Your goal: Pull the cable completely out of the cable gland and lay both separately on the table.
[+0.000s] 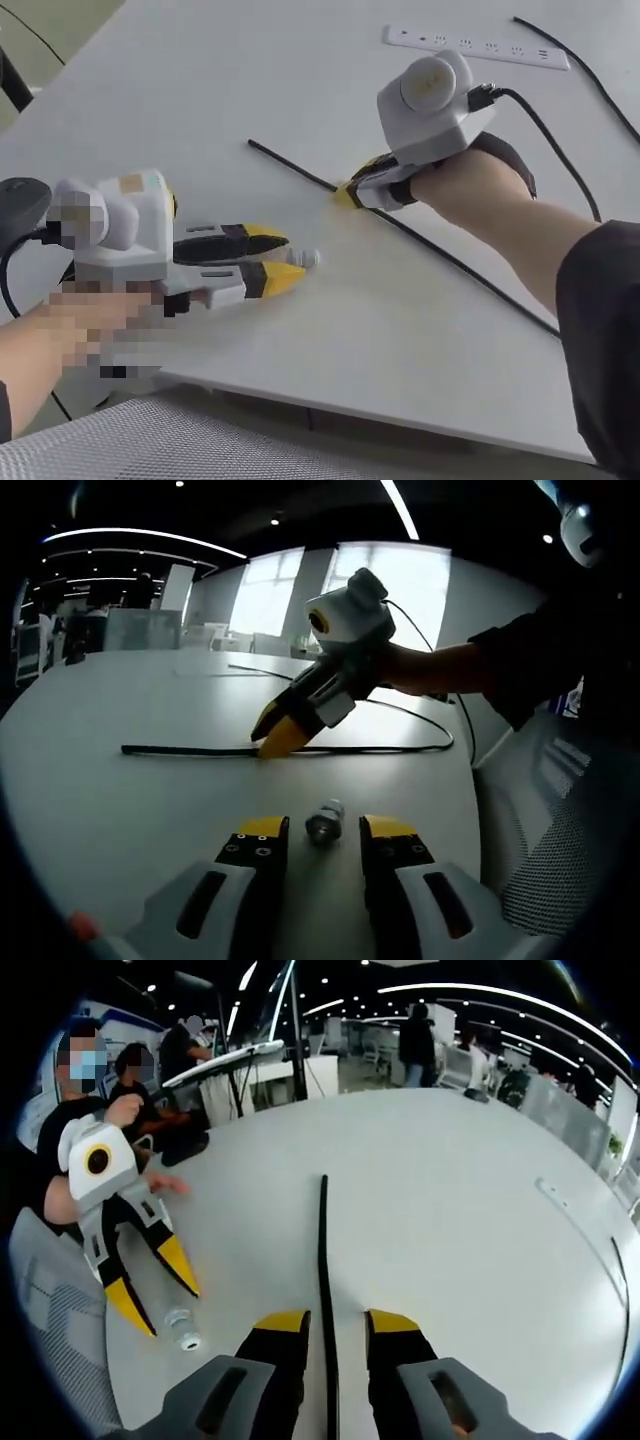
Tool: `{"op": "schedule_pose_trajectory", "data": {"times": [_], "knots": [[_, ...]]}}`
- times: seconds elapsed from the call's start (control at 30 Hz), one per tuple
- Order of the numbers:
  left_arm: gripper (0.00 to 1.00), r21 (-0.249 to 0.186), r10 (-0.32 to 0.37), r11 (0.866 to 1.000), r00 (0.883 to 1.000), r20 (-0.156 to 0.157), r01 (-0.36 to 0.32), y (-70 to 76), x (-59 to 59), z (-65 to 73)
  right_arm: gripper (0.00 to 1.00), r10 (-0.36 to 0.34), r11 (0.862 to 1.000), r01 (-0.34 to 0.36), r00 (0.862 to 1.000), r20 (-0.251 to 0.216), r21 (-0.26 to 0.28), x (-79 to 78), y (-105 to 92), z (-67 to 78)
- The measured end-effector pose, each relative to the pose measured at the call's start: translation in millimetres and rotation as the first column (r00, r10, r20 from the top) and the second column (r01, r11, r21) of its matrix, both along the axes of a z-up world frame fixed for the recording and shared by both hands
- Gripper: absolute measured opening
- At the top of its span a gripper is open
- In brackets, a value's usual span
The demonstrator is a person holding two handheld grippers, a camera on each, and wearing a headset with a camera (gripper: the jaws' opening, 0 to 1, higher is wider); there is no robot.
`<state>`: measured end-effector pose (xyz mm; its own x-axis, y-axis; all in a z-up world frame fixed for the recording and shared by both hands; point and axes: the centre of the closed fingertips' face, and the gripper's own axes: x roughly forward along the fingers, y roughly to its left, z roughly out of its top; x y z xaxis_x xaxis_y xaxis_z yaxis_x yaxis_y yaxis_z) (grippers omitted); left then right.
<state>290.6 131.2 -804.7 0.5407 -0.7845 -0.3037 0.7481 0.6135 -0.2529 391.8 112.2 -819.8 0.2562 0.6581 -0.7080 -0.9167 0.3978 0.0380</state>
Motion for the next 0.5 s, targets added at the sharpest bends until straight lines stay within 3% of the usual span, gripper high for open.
{"op": "schedule_pose_trajectory", "data": {"times": [0.2,0.27,0.3,0.37,0.5], "knots": [[0.43,0.003,0.023,1.000,1.000,0.003,-0.023,6.4,0.3,5.2,0.31,-0.016,1.000,0.015,0.999,0.032,0.017,-1.4,-9.7,13.4],[0.49,0.003,0.040,0.999,0.999,-0.009,-0.040,9.5,2.5,5.5,0.36,-0.037,0.999,0.036,0.998,0.041,0.024,-0.2,-16.6,17.1],[0.52,-0.001,0.048,0.999,0.999,0.002,-0.048,10.9,3.2,8.6,0.39,-0.049,0.999,0.048,0.998,0.039,0.026,-0.3,-19.6,17.9],[0.63,-0.007,0.076,0.997,0.997,-0.015,-0.076,13.1,7.2,11.5,0.49,-0.072,0.997,0.071,0.997,0.040,0.033,-1.2,-26.9,19.5],[0.77,-0.005,0.088,0.996,0.996,0.005,-0.088,14.7,10.1,21.1,0.57,-0.118,0.993,0.117,0.993,0.029,0.035,-5.9,-46.0,23.1]]}}
